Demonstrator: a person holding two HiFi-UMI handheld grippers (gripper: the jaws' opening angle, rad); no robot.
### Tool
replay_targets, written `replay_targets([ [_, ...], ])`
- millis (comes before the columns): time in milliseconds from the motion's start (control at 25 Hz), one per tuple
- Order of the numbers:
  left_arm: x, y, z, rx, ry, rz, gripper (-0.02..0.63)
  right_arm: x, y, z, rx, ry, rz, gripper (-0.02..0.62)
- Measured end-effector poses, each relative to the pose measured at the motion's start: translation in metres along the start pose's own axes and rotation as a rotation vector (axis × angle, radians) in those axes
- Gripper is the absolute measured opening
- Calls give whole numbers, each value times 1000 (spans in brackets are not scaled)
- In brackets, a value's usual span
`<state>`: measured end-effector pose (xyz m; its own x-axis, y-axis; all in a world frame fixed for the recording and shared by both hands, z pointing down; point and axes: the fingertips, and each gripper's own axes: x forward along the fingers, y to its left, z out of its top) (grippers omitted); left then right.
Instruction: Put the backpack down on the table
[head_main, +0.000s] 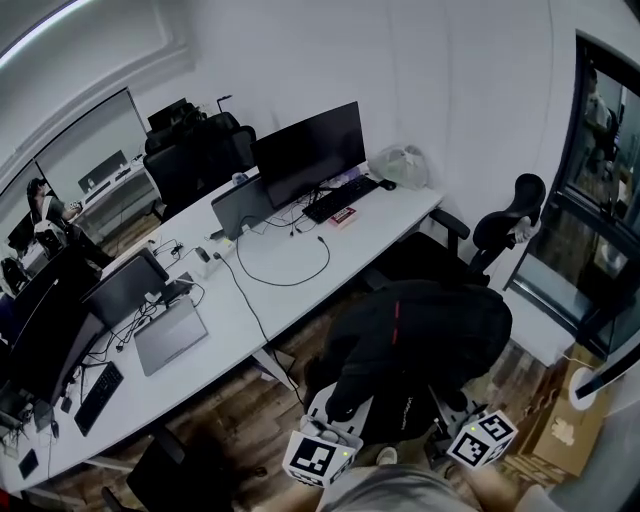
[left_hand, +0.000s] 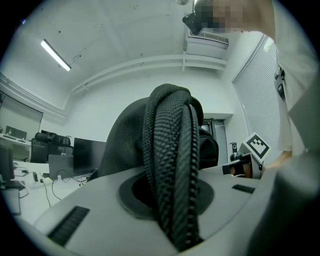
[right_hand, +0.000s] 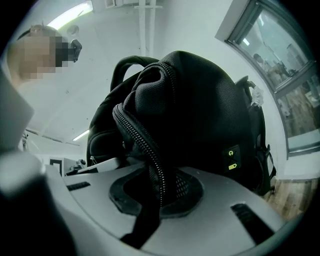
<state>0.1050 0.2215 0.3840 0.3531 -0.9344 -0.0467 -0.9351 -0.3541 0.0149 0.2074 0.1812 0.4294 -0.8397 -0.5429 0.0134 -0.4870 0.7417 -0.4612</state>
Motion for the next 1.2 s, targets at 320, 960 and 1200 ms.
replay_targets([
  [320,30,8,-2,-4,-8,24,44,14,-24,15,8,11,21,34],
  [960,86,94,-6,-15,2,-21,44,104,-54,26,26,14,-29,34],
  [1200,119,150,-6,-26,-1,-50,44,162,-71,37,19,3,-59,34],
])
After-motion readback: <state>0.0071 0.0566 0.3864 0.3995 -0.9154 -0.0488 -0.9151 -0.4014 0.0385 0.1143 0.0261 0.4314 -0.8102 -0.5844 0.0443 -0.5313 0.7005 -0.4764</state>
